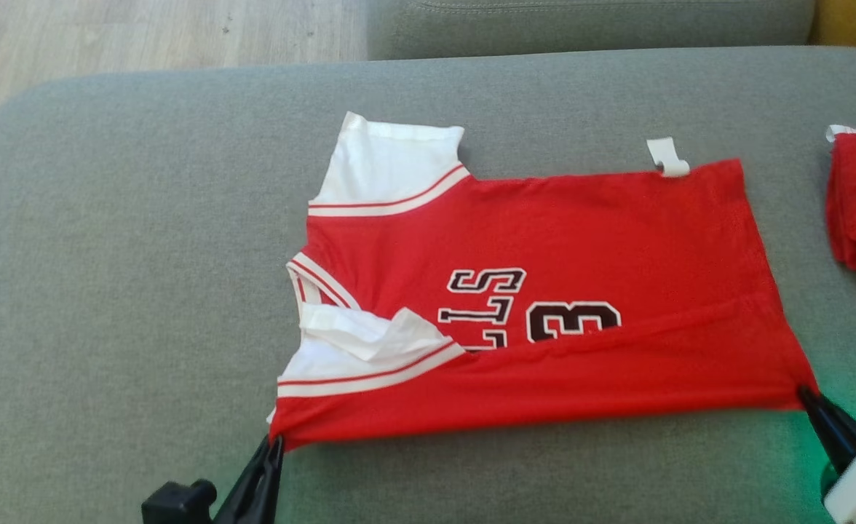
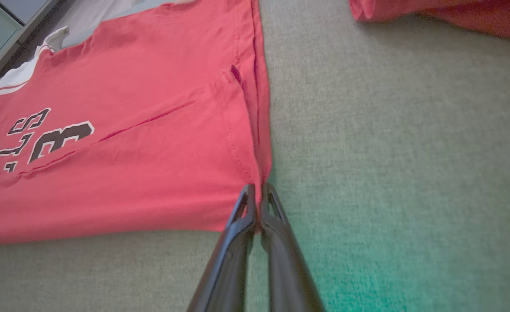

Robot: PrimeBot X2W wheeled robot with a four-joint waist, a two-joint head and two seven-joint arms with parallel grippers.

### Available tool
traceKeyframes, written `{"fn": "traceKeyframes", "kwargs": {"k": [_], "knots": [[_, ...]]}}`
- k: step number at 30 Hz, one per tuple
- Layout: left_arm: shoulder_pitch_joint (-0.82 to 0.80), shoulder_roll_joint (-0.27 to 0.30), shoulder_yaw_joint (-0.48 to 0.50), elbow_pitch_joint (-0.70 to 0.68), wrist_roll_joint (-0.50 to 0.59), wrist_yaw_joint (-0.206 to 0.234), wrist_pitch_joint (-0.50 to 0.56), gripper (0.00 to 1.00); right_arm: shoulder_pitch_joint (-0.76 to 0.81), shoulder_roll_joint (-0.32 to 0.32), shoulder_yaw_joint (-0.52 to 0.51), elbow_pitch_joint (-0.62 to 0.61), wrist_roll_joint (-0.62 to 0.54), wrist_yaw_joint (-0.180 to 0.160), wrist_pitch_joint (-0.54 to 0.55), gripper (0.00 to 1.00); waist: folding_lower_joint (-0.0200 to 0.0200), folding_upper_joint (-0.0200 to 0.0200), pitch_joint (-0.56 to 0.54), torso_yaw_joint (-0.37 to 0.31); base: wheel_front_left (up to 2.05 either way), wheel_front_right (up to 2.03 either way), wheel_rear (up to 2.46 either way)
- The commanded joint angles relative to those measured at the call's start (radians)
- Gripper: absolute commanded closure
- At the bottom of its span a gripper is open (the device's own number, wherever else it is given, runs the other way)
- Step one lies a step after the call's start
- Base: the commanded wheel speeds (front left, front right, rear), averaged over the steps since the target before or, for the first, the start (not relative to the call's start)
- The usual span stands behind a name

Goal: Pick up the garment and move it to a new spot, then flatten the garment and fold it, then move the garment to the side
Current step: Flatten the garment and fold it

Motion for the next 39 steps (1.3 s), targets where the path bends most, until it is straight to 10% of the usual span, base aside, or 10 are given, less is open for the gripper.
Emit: {"fn": "traceKeyframes", "kwargs": {"k": [1,7,9,11,12,18,23,29,39], "knots": [[-0.012,0.038,0.024,-0.033,0.004,0.010,0.007,1.00,0.042,-0.052,-0.029,-0.029,0.005,-0.001,-0.005,1.00,0.0001,-0.0001,-0.001,0.004,0.00,0.00,0.00],[-0.013,0.039,0.015,-0.023,-0.002,0.009,0.028,1.00,0.113,-0.032,-0.085,-0.068,-0.012,-0.001,0.005,0.91,0.0001,-0.0001,0.004,0.009,0.00,0.00,0.00],[-0.018,0.039,0.010,-0.015,-0.004,0.009,0.042,0.89,0.128,-0.019,-0.107,-0.084,-0.023,-0.001,0.013,0.00,0.0001,-0.0001,0.007,0.008,0.00,0.00,0.00],[-0.030,0.038,0.008,-0.018,-0.005,0.014,0.059,0.19,0.134,-0.005,-0.135,-0.099,-0.042,-0.001,0.016,0.00,0.0001,-0.0001,0.010,0.006,0.00,0.00,0.00],[-0.039,0.039,0.012,-0.025,-0.003,0.018,0.062,0.00,0.136,0.000,-0.145,-0.111,-0.052,-0.001,0.021,0.00,0.0001,-0.0001,0.012,0.005,0.00,0.00,0.00],[-0.158,0.090,0.045,-0.109,0.017,0.008,0.119,0.00,0.125,0.016,-0.234,-0.206,-0.122,-0.001,0.037,0.00,0.0001,-0.0001,0.047,-0.002,0.00,0.00,0.00],[-0.490,0.128,0.077,-0.121,0.060,-0.085,0.251,0.00,0.076,0.055,-0.308,-0.295,-0.190,-0.001,0.094,0.00,0.0001,-0.0001,0.137,-0.016,0.00,0.00,0.00],[-0.840,0.114,0.048,0.041,0.003,-0.282,0.505,0.00,-0.001,0.101,-0.324,-0.366,-0.251,-0.001,0.157,0.00,0.0001,-0.0001,0.233,-0.069,0.00,0.00,0.00],[-1.162,0.086,0.034,0.361,-0.042,-0.371,0.760,0.00,-0.070,0.154,-0.318,-0.408,-0.290,-0.001,0.185,0.00,0.0001,-0.0001,0.366,-0.176,0.00,0.00,0.00]]}}
